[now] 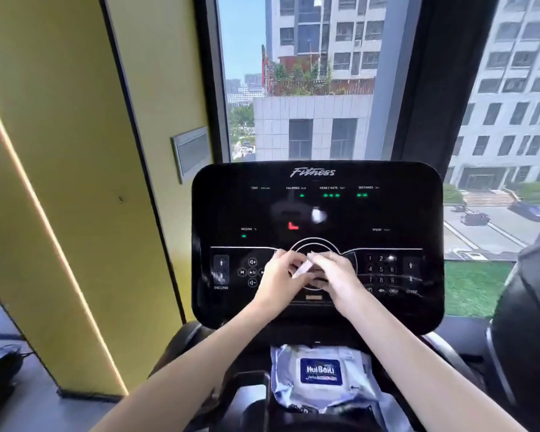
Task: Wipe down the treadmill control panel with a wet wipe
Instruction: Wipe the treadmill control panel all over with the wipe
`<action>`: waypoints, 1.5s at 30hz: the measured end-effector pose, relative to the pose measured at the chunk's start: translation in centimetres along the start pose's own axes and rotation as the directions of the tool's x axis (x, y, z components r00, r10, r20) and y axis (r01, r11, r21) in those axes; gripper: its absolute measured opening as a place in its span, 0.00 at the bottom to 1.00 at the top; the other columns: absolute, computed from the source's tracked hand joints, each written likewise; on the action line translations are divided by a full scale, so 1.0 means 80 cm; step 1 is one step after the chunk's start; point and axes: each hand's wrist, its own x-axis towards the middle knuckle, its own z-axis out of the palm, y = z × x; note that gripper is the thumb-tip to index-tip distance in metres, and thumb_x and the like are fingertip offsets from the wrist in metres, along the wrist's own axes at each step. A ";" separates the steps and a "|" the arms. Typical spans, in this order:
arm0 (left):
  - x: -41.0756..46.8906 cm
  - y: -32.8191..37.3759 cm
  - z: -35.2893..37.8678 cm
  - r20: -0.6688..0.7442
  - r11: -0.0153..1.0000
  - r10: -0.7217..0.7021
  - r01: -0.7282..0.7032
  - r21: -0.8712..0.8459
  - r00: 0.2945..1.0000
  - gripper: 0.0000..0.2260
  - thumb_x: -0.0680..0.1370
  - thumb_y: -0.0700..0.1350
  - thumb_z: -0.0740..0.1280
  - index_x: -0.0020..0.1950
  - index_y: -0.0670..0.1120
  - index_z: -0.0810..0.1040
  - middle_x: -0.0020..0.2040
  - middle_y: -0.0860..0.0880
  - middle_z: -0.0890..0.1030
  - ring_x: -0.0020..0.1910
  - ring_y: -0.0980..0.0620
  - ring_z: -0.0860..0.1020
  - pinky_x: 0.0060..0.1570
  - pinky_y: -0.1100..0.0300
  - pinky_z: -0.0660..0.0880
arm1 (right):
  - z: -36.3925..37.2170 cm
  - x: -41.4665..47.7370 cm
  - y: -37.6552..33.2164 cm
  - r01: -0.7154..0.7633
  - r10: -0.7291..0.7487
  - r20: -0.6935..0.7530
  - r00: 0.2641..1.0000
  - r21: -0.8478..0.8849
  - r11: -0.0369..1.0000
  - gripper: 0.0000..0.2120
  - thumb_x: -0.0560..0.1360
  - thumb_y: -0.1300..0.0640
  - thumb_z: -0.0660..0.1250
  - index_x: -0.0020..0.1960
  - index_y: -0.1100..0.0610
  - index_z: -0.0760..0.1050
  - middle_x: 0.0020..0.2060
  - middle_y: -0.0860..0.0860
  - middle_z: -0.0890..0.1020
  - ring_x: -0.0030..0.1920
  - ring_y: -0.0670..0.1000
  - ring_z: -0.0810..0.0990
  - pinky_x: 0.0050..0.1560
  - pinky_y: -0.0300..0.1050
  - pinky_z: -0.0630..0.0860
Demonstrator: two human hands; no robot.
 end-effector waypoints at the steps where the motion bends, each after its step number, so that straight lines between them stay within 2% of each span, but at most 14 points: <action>1: -0.001 -0.003 -0.007 -0.024 1.000 -0.014 0.013 -0.011 1.000 0.07 0.69 0.40 0.72 0.46 0.47 0.80 0.42 0.49 0.79 0.40 0.59 0.75 0.43 0.69 0.71 | 0.008 -0.001 0.000 0.014 -0.013 0.039 0.999 -0.014 1.000 0.06 0.76 0.60 0.64 0.41 0.59 0.75 0.36 0.55 0.83 0.38 0.50 0.81 0.39 0.41 0.76; 5: 0.018 -0.019 -0.061 -0.274 0.982 -0.189 0.189 -0.025 0.943 0.05 0.74 0.38 0.67 0.45 0.46 0.81 0.38 0.53 0.80 0.37 0.58 0.76 0.36 0.72 0.68 | 0.023 0.011 0.010 0.133 -0.137 -0.014 0.990 -0.148 0.980 0.07 0.76 0.58 0.63 0.43 0.60 0.78 0.40 0.54 0.83 0.44 0.52 0.81 0.44 0.40 0.74; 9: 0.052 -0.034 -0.131 -0.712 0.925 -0.206 0.370 0.081 0.671 0.07 0.77 0.46 0.62 0.52 0.45 0.76 0.44 0.50 0.79 0.44 0.50 0.76 0.42 0.57 0.73 | 0.002 0.016 0.035 0.337 -0.479 -0.042 0.877 -0.657 0.674 0.03 0.74 0.61 0.65 0.44 0.56 0.78 0.46 0.50 0.81 0.49 0.49 0.78 0.45 0.34 0.71; 13: 0.069 -0.057 -0.112 -0.707 0.858 -0.010 0.370 0.357 0.707 0.06 0.78 0.39 0.61 0.52 0.41 0.76 0.49 0.44 0.78 0.48 0.44 0.74 0.36 0.55 0.66 | -0.024 0.007 0.059 0.361 -0.622 0.085 0.778 -0.872 0.331 0.10 0.71 0.63 0.67 0.52 0.57 0.75 0.56 0.52 0.75 0.58 0.54 0.73 0.56 0.49 0.73; 17: 0.065 -0.060 -0.042 -0.645 0.888 0.004 0.294 0.355 0.765 0.11 0.75 0.30 0.62 0.55 0.38 0.75 0.50 0.39 0.74 0.42 0.40 0.76 0.33 0.55 0.69 | -0.055 0.002 0.068 0.310 -0.606 0.125 0.786 -0.927 0.210 0.16 0.71 0.64 0.66 0.59 0.59 0.73 0.66 0.59 0.69 0.67 0.57 0.66 0.65 0.52 0.68; 23: 0.090 -0.012 0.052 -0.571 0.927 0.095 0.137 0.350 0.815 0.17 0.71 0.27 0.63 0.59 0.36 0.75 0.48 0.37 0.75 0.42 0.40 0.76 0.37 0.52 0.74 | -0.105 -0.008 0.068 0.235 -0.582 0.072 0.810 -0.949 0.210 0.19 0.72 0.65 0.64 0.63 0.59 0.71 0.68 0.60 0.66 0.70 0.58 0.63 0.70 0.52 0.62; 28: 0.097 0.030 0.140 -0.324 0.926 0.196 -0.066 0.371 0.925 0.22 0.68 0.26 0.63 0.59 0.39 0.76 0.48 0.40 0.75 0.42 0.42 0.75 0.34 0.52 0.74 | -0.152 -0.018 0.074 0.150 -0.578 -0.011 0.816 -0.961 0.231 0.19 0.68 0.67 0.67 0.59 0.60 0.74 0.65 0.63 0.70 0.66 0.61 0.68 0.67 0.54 0.66; 32: 0.069 0.047 0.203 0.144 0.811 0.343 -0.370 0.454 0.928 0.22 0.65 0.29 0.67 0.58 0.42 0.76 0.50 0.43 0.76 0.47 0.42 0.75 0.30 0.51 0.77 | -0.189 -0.028 0.083 0.081 -0.555 -0.102 0.826 -0.952 0.295 0.17 0.66 0.69 0.67 0.54 0.61 0.76 0.61 0.62 0.72 0.63 0.62 0.71 0.61 0.55 0.71; 35: 0.061 0.053 0.215 0.650 0.732 0.276 -0.593 0.336 0.708 0.17 0.71 0.34 0.64 0.59 0.45 0.77 0.55 0.45 0.75 0.55 0.45 0.74 0.42 0.47 0.77 | -0.207 -0.041 0.089 0.029 -0.536 -0.161 0.829 -0.944 0.329 0.13 0.65 0.70 0.66 0.49 0.61 0.77 0.52 0.57 0.77 0.53 0.60 0.75 0.51 0.54 0.76; 37: 0.079 0.063 0.202 0.540 0.763 0.377 -0.583 0.281 0.753 0.15 0.74 0.35 0.64 0.57 0.47 0.79 0.51 0.47 0.75 0.48 0.47 0.77 0.39 0.50 0.77 | -0.213 -0.049 0.093 0.055 -0.541 -0.152 0.827 -0.936 0.347 0.12 0.65 0.70 0.66 0.46 0.59 0.77 0.45 0.54 0.78 0.47 0.57 0.76 0.46 0.49 0.75; 39: 0.114 0.083 0.181 0.094 0.852 0.451 -0.459 0.252 0.888 0.10 0.76 0.38 0.66 0.55 0.48 0.81 0.46 0.48 0.75 0.41 0.50 0.76 0.37 0.56 0.76 | -0.216 -0.053 0.095 0.081 -0.550 -0.139 0.823 -0.931 0.356 0.11 0.65 0.71 0.66 0.43 0.58 0.78 0.41 0.51 0.79 0.43 0.55 0.77 0.45 0.45 0.72; 41: 0.151 0.104 0.161 -0.250 0.890 0.428 -0.357 0.284 0.868 0.11 0.76 0.35 0.65 0.54 0.46 0.81 0.43 0.47 0.74 0.41 0.51 0.74 0.35 0.59 0.71 | -0.216 -0.055 0.097 0.072 -0.530 -0.149 0.835 -0.925 0.373 0.11 0.65 0.71 0.65 0.43 0.58 0.79 0.39 0.50 0.81 0.42 0.55 0.78 0.45 0.45 0.73; 43: 0.176 0.114 0.159 -0.258 0.852 0.444 -0.316 0.417 0.858 0.15 0.72 0.30 0.64 0.54 0.45 0.81 0.44 0.45 0.74 0.44 0.47 0.73 0.30 0.59 0.68 | -0.216 -0.059 0.098 0.048 -0.491 -0.168 0.855 -0.917 0.396 0.11 0.68 0.69 0.63 0.45 0.59 0.80 0.42 0.51 0.82 0.45 0.54 0.78 0.45 0.46 0.73; 45: 0.181 0.110 0.175 -0.090 0.765 0.479 -0.364 0.531 0.873 0.17 0.67 0.28 0.66 0.52 0.43 0.80 0.45 0.43 0.75 0.45 0.44 0.74 0.27 0.57 0.70 | -0.215 -0.064 0.098 0.043 -0.469 -0.173 0.866 -0.909 0.414 0.12 0.70 0.68 0.62 0.49 0.59 0.80 0.45 0.51 0.82 0.49 0.53 0.78 0.47 0.44 0.72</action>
